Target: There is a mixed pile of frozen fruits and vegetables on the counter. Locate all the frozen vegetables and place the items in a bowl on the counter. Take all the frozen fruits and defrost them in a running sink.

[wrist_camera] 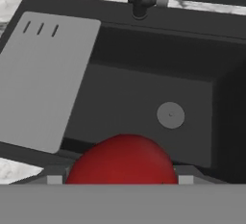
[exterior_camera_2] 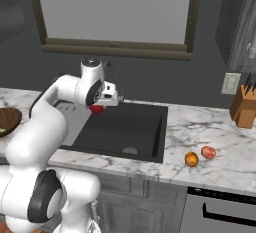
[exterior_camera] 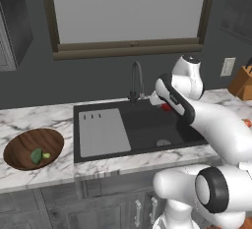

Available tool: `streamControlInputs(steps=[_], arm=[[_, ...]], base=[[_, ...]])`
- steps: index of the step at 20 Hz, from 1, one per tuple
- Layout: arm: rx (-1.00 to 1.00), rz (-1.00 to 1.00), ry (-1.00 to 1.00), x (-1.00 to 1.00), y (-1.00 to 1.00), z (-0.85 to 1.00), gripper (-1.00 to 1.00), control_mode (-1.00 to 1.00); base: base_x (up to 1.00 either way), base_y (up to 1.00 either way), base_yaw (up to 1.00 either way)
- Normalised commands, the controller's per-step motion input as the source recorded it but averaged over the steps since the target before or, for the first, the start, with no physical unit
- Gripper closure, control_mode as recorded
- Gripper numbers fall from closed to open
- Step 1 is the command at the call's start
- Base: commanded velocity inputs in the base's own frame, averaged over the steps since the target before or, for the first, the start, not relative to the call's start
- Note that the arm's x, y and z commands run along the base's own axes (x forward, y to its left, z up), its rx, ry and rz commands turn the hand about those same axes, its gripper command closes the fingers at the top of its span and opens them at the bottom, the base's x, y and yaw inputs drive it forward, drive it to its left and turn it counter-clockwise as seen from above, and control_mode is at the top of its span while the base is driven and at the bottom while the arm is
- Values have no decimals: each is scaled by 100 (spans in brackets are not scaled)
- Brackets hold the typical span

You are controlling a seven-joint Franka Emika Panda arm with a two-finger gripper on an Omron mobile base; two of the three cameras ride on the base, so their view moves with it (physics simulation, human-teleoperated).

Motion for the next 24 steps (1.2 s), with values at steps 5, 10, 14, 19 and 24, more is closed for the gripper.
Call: streamControlInputs(steps=[5,10,14,19,24], arm=[[-2,5,1,-14,50,0,100,-100],[-3,4,5,-10,51,0,100,-100],[0,2,9,-3,52,0,100,-100],[1,3,9,-11,51,0,100,-100],[0,3,8,-16,55,0,100,-100]], base=[[0,0,0],[0,0,0],[0,0,0],[0,0,0],[0,0,0]])
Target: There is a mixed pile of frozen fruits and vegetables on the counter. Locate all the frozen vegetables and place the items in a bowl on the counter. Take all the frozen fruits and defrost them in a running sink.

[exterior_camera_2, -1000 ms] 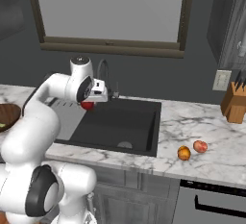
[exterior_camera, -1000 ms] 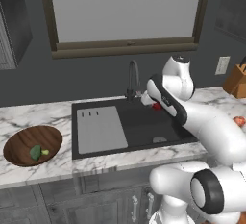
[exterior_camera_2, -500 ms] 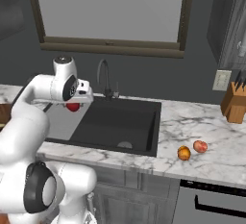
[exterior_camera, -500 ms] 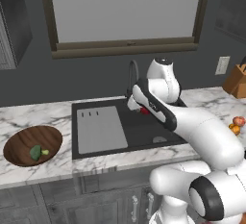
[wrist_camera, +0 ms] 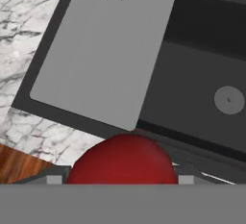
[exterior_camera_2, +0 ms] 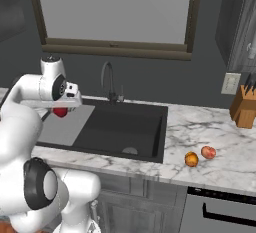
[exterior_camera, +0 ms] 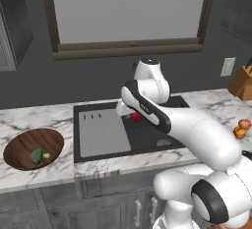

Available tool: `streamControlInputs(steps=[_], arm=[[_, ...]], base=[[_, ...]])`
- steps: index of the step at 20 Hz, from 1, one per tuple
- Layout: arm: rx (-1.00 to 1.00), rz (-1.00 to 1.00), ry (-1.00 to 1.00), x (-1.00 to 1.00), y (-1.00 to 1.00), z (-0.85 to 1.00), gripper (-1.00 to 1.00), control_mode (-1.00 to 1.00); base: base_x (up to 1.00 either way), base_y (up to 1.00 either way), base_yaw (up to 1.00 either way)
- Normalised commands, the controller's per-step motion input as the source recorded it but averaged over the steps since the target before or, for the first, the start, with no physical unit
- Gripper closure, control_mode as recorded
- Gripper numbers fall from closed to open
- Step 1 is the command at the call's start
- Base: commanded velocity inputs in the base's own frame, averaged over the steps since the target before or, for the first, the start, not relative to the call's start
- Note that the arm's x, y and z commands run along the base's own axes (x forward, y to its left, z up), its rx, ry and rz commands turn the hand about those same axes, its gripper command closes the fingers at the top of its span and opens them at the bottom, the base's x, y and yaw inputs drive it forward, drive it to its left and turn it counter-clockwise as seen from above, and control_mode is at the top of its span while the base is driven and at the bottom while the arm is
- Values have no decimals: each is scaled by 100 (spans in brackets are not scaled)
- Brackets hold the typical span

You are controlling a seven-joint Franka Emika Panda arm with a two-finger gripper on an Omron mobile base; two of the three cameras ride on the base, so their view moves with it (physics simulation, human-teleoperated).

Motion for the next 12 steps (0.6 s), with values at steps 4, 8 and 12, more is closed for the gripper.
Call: streamControlInputs(steps=[4,8,12], arm=[[0,3,8,-15,56,0,100,-100],[0,3,7,-16,56,1,100,-100],[1,4,8,-12,55,2,100,-100]], base=[[0,0,0],[0,0,0],[0,0,0]])
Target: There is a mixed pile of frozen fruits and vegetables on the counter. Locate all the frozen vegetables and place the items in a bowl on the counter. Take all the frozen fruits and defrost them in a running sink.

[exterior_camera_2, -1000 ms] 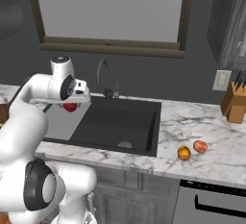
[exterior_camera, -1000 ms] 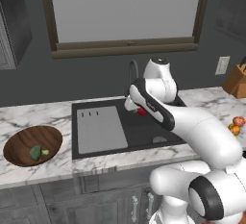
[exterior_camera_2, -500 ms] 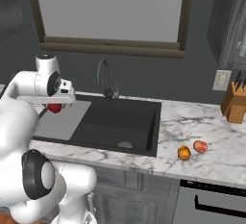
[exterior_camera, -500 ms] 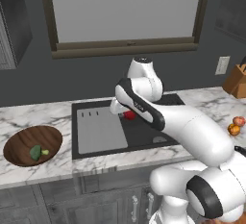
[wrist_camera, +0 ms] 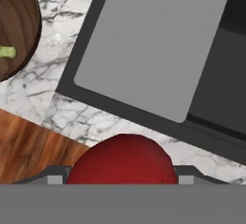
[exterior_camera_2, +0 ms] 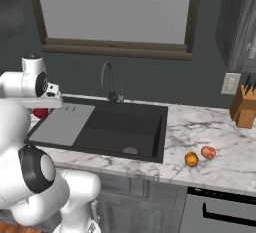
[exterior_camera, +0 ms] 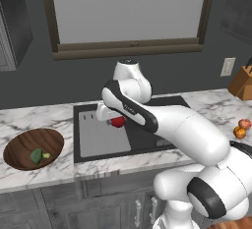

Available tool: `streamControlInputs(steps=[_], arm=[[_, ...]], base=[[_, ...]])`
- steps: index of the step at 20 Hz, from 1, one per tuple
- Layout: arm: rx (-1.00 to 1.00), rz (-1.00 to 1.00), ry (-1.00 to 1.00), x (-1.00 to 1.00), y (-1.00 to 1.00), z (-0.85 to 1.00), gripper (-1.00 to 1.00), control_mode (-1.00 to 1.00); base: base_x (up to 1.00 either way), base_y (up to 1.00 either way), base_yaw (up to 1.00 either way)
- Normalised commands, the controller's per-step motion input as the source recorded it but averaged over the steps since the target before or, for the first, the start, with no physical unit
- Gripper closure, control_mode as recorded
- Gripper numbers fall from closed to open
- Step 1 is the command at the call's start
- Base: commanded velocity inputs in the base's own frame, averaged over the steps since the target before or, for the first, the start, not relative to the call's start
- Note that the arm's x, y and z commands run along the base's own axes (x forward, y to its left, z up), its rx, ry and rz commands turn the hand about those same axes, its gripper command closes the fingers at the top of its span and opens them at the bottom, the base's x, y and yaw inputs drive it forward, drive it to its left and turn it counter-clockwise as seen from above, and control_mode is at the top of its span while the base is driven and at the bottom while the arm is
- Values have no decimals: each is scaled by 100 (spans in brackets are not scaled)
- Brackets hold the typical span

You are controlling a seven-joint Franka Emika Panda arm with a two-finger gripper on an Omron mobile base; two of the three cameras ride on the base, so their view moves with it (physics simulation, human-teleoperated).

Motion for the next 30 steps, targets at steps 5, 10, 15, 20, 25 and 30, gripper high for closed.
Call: streamControlInputs(steps=[5,10,15,20,25,30], arm=[[0,4,3,-3,58,0,100,-100],[0,6,2,-4,55,0,100,-100],[0,6,1,-6,56,0,100,-100],[0,5,0,-7,57,0,100,-100],[-1,5,2,6,55,-19,100,-100],[0,4,1,10,53,-24,100,-100]], base=[[0,0,0],[0,0,0],[0,0,0],[0,0,0],[0,0,0],[0,0,0]])
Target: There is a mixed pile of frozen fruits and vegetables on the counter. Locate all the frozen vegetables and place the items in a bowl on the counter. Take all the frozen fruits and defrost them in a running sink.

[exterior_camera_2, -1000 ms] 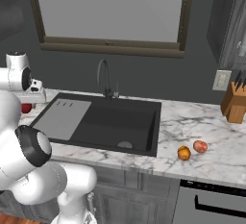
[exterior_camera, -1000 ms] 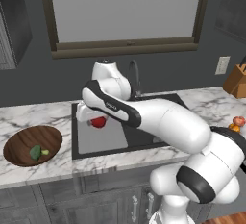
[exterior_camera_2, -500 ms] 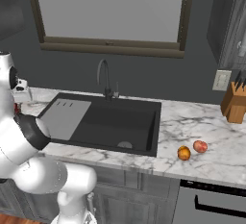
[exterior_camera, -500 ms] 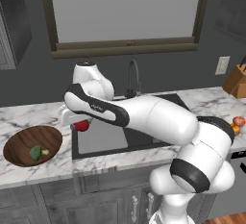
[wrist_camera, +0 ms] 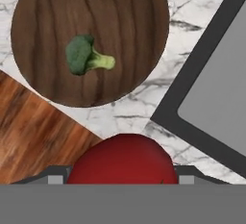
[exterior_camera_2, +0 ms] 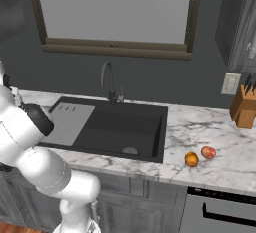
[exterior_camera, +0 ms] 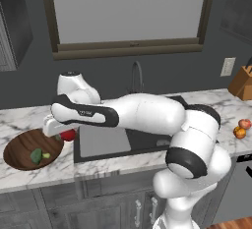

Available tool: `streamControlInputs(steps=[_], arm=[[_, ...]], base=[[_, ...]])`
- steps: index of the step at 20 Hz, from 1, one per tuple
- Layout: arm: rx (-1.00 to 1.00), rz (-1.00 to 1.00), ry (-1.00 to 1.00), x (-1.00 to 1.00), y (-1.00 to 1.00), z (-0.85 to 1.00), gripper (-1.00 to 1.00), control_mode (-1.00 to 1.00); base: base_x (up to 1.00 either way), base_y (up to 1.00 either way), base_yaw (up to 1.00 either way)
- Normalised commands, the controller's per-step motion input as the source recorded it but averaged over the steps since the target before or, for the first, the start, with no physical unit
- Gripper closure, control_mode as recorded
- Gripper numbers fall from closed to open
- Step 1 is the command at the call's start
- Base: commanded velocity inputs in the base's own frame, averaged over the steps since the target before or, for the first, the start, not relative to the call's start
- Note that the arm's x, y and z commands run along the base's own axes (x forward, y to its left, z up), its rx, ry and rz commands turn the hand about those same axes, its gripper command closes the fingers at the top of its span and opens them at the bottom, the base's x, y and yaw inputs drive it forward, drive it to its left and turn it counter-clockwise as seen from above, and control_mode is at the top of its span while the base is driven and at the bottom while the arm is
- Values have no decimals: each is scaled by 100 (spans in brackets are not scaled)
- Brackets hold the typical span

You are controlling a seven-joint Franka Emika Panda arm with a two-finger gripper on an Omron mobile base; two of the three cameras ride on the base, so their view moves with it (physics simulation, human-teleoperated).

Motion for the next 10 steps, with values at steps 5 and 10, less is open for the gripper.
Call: streamControlInputs(steps=[5,10], arm=[[-5,0,4,14,40,-2,100,-100],[-5,0,7,25,40,-5,100,-100]], base=[[0,0,0],[0,0,0]])
